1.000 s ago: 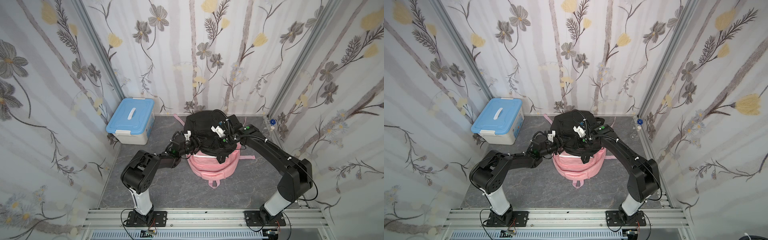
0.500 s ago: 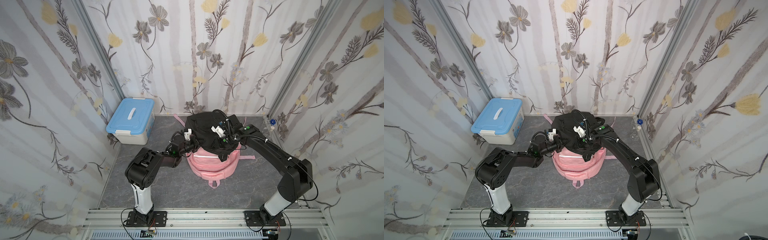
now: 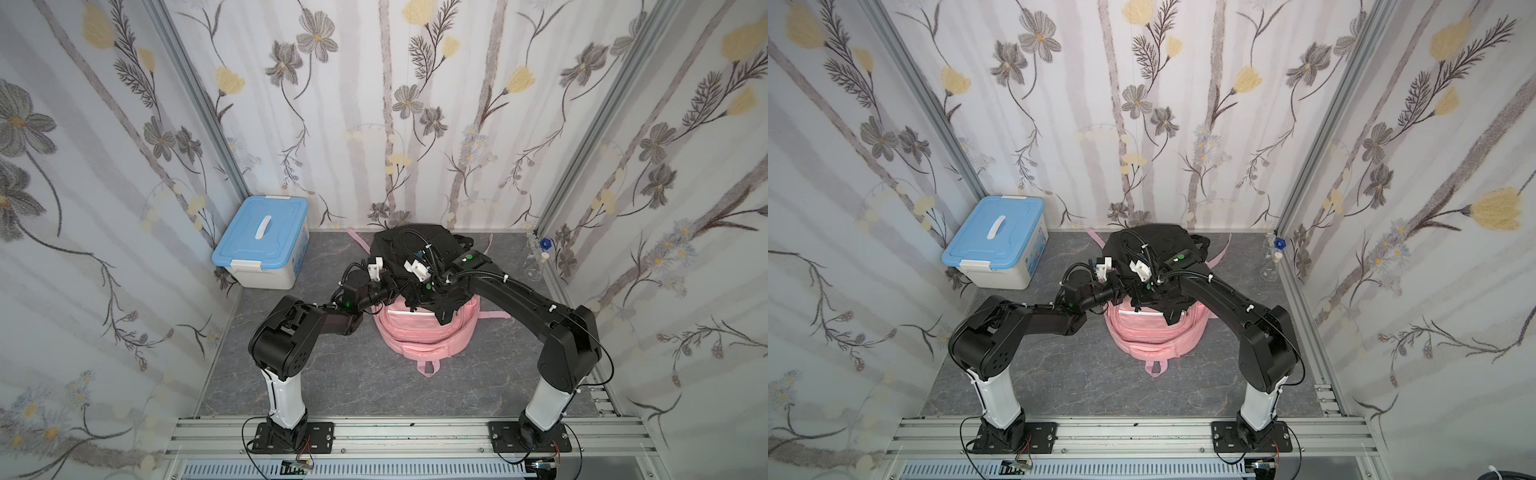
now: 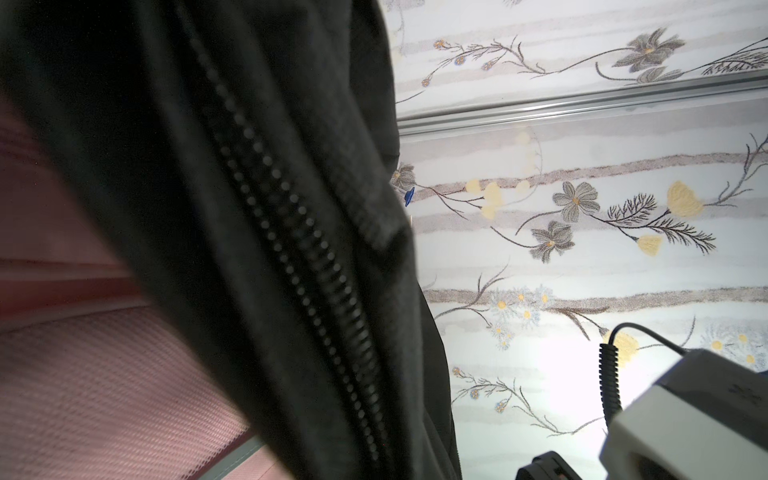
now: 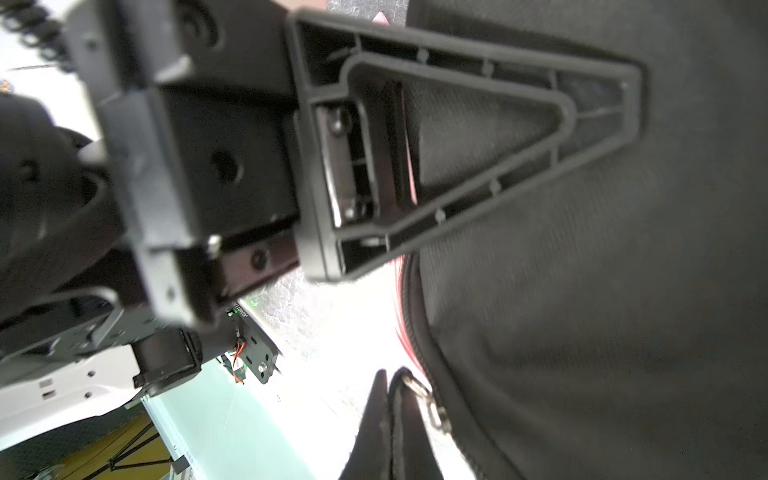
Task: Zip up the backpack
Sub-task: Zip the zipper on the backpack.
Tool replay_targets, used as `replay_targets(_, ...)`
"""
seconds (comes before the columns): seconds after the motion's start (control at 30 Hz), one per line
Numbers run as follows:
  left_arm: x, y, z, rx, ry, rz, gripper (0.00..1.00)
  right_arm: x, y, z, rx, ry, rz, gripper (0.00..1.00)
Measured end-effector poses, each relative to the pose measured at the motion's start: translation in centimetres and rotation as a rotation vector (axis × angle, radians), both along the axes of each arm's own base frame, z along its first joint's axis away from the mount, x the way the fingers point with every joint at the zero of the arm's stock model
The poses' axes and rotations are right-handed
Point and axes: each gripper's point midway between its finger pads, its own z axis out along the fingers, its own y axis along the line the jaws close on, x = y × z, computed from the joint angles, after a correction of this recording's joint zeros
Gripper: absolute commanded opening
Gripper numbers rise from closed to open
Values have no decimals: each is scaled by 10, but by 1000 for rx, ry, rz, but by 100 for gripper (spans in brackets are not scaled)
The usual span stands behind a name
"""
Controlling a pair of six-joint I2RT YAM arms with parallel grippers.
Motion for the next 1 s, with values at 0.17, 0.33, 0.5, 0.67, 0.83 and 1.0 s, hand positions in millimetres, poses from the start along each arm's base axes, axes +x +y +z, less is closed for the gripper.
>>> replay_targets(0.17, -1, 2, 3, 13, -8, 10, 0, 8, 12, -6, -4, 6, 1, 0)
replay_targets(0.33, 0, 2, 4, 17, -15, 19, 0, 13, 21, -11, -13, 7, -5, 0)
replay_targets(0.5, 1, 3, 4, 17, -16, 29, 0, 16, 28, -8, 10, -1, -22, 0)
replay_targets(0.67, 0, 4, 6, 26, -20, 34, 27, 17, 27, -4, 20, -9, -29, 0)
replay_targets(0.83, -2, 5, 10, 57, -34, 43, 90, 17, 17, 17, 79, -33, -30, 0)
replay_targets(1.0, -7, 7, 3, 70, -24, 5, 95, 16, 1, 32, 108, -78, -36, 0)
